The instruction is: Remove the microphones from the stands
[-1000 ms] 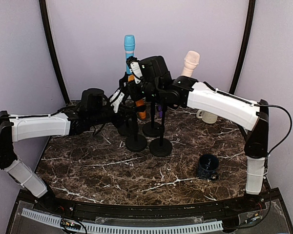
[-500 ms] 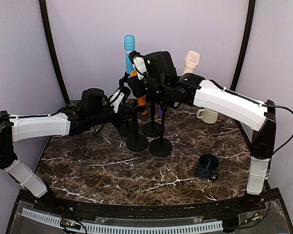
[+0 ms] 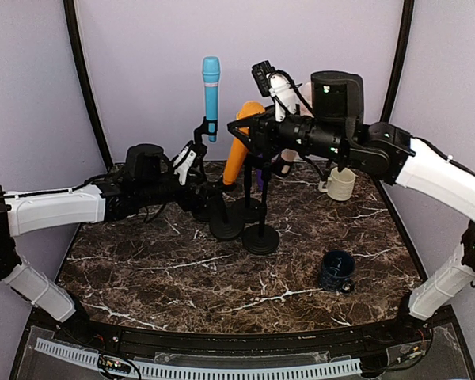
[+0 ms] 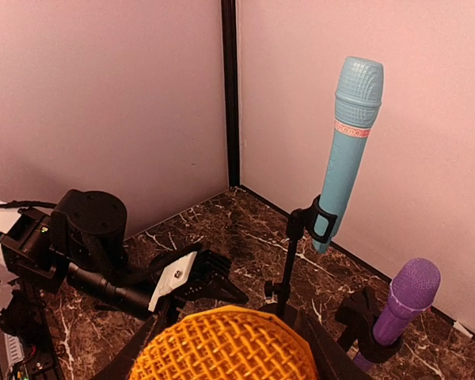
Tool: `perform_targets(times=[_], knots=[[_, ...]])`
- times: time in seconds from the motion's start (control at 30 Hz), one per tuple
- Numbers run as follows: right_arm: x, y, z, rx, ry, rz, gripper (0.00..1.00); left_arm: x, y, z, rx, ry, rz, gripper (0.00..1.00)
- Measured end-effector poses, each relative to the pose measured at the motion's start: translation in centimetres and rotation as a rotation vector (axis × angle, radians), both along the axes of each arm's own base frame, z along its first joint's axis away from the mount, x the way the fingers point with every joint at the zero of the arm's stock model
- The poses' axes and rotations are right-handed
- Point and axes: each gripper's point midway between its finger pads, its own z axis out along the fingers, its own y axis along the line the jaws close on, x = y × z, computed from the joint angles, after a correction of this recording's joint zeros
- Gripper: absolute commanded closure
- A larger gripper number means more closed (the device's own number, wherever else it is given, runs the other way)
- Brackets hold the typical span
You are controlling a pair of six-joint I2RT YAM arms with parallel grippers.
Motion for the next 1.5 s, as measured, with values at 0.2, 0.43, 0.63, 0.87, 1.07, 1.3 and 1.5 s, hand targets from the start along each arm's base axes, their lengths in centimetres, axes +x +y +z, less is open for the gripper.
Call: perform_targets(times=[0.2, 0.43, 0.63, 0.87, 1.07, 1.3, 1.5], knots=[[-2.8, -3.8, 1.4, 0.083, -0.008, 0.025, 0.69, -0.8, 0.3, 2.4, -0.051, -0.003, -0.03, 0.09], [-2.6, -3.2, 0.9, 0.122, 0.001, 0.027, 0.68, -0.4, -1.2, 1.1, -0.072, 0.056, -0.088, 0.1], [-3.3, -3.8, -0.7, 0.107, 0.035, 0.045, 0.68, -0.4, -1.4, 0.3, -0.07, 0.08, -0.092, 0.1], [-5.6, -8.3, -0.3, 0.169, 0.084, 0.044, 0.69, -0.5, -0.1, 0.5, -0.086, 0.139, -0.065, 0.09], [-4.2, -12.5, -5.5, 0.156, 0.225, -0.089, 0.69, 2.0, 5.5, 1.7, -0.161, 0.231, 0.047, 0.09], [0.1, -16.1, -14.9, 0.1, 0.458, -0.246, 0.7, 2.9, 7.4, 4.6, -0.217, 0.266, 0.06, 0.1], [3.4, -18.8, -19.9, 0.15, 0.624, -0.316, 0.7, 2.1, 7.7, 6.7, -0.183, 0.198, 0.018, 0.1]])
